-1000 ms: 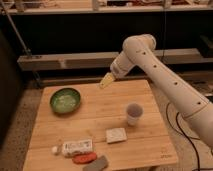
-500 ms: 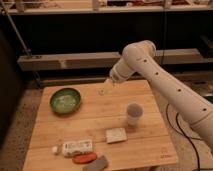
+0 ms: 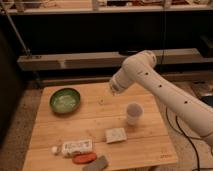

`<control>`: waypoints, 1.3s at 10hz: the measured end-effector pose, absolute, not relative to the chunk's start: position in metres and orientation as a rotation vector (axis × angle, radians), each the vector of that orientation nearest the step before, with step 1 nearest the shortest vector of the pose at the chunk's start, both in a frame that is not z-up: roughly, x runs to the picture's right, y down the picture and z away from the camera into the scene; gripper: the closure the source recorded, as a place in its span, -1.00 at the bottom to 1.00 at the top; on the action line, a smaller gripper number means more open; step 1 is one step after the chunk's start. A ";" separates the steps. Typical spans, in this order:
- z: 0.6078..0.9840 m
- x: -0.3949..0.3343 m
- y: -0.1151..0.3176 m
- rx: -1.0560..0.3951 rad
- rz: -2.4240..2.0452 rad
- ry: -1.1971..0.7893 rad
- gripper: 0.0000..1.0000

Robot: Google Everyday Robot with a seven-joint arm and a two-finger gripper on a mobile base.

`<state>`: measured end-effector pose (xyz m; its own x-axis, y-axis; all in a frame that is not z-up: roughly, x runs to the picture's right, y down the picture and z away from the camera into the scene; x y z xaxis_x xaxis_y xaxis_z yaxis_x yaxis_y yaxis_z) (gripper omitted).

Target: Place the white sponge in the ceramic bowl

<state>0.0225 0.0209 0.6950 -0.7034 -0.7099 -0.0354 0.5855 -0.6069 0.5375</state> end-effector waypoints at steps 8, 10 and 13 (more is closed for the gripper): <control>0.700 0.029 0.106 0.296 -2.340 -0.607 -0.60; 0.699 0.035 0.125 0.294 -2.352 -0.596 -0.60; 0.713 0.036 0.148 0.293 -2.378 -0.593 -0.60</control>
